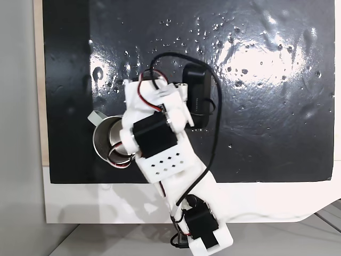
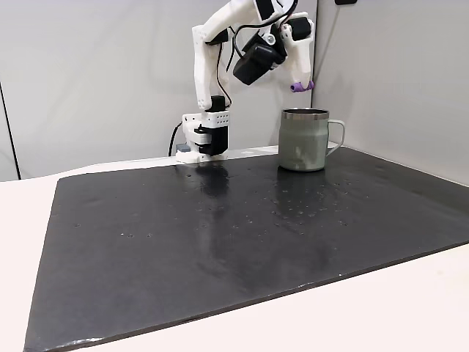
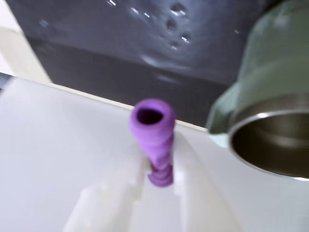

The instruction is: Grasp a pengrip and put it in the cup.

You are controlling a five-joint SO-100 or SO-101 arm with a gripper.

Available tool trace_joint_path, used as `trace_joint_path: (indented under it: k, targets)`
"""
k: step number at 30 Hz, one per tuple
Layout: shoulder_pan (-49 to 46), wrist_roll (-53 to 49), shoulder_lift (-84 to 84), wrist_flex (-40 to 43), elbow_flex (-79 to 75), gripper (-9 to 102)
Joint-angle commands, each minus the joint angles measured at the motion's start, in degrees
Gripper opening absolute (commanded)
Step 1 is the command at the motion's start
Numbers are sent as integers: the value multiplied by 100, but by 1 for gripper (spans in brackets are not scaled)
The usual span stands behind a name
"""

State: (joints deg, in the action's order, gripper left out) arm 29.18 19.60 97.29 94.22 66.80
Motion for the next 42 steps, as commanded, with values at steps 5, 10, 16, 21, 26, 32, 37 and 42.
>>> trace_joint_path:
  k: [5, 10, 16, 21, 26, 32, 37, 42]
  targets:
    - [967, -404, 290, 26, 62, 0]
    - [1477, -633, 290, 97, 272, 0]
    - [2065, -896, 290, 185, 475, 0]
    - [2417, -1116, 360, 229, 668, 0]
    - [2593, -1248, 519, 246, 729, 0]
    - [2575, -1310, 650, 246, 853, 22]
    - [2566, -1310, 686, 246, 809, 40]
    - [2566, -1318, 677, 246, 826, 41]
